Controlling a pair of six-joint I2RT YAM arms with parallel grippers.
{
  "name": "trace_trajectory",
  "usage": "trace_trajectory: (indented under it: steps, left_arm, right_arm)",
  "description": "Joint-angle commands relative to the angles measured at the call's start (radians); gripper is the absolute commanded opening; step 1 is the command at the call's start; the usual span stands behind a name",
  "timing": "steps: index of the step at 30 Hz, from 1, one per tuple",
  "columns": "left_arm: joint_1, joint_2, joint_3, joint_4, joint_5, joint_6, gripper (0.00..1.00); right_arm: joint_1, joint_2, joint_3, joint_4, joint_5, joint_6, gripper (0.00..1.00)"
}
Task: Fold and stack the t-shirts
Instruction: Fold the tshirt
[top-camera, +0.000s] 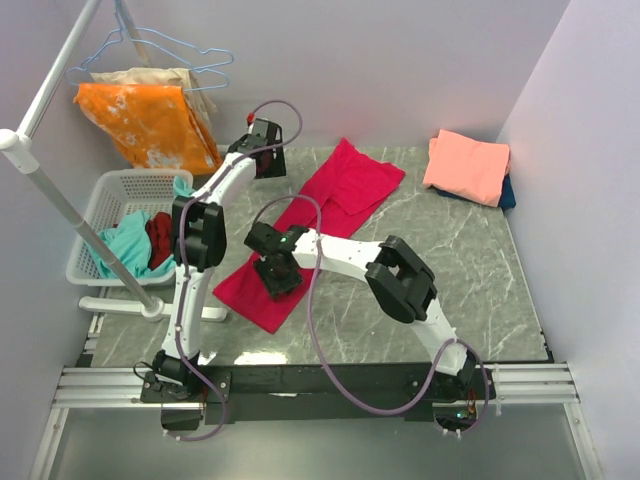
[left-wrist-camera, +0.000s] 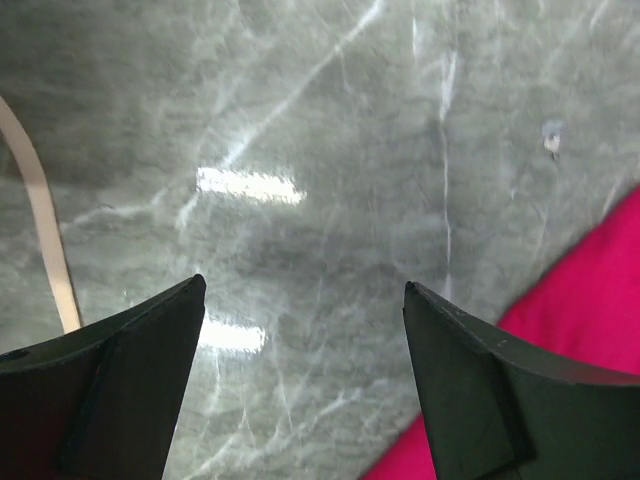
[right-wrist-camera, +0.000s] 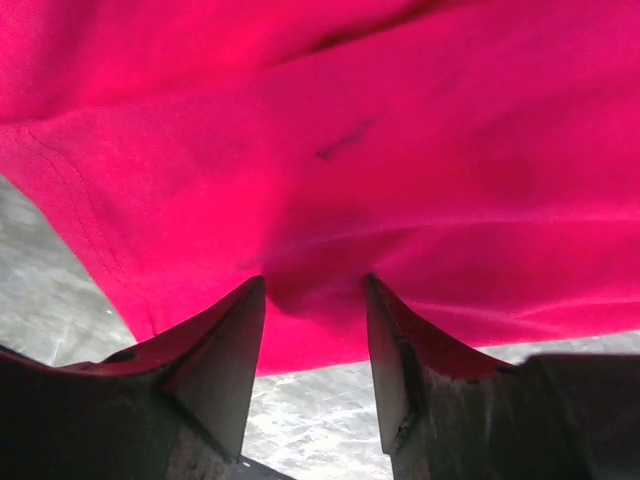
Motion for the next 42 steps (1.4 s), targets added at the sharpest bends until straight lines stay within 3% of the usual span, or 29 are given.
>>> trace_trajectory:
  steps: [1,13,23,33,42]
  left_arm:
    - [0.010,-0.061,0.008,-0.007,0.040,0.007,0.86]
    - [0.010,-0.031,0.060,-0.021,0.102,-0.001,0.86]
    - [-0.023,-0.012,0.061,-0.021,0.176,0.002,0.84]
    - [-0.193,0.042,0.138,-0.016,0.205,-0.005,0.85]
    - [-0.269,0.157,0.225,-0.016,0.170,-0.106,0.82]
  right_arm:
    - [0.017,0.042,-0.014,-0.037,0.046,-0.021,0.54]
    - [0.040,-0.183,-0.431,-0.011,0.017,-0.007,0.59]
    - [0.048,-0.357,-0.565,-0.071,0.038,0.056,0.56]
    - [0.048,-0.431,-0.753,0.008,-0.029,0.158,0.52]
    - [0.051,-0.463,-0.729,0.014,-0.005,0.206,0.53]
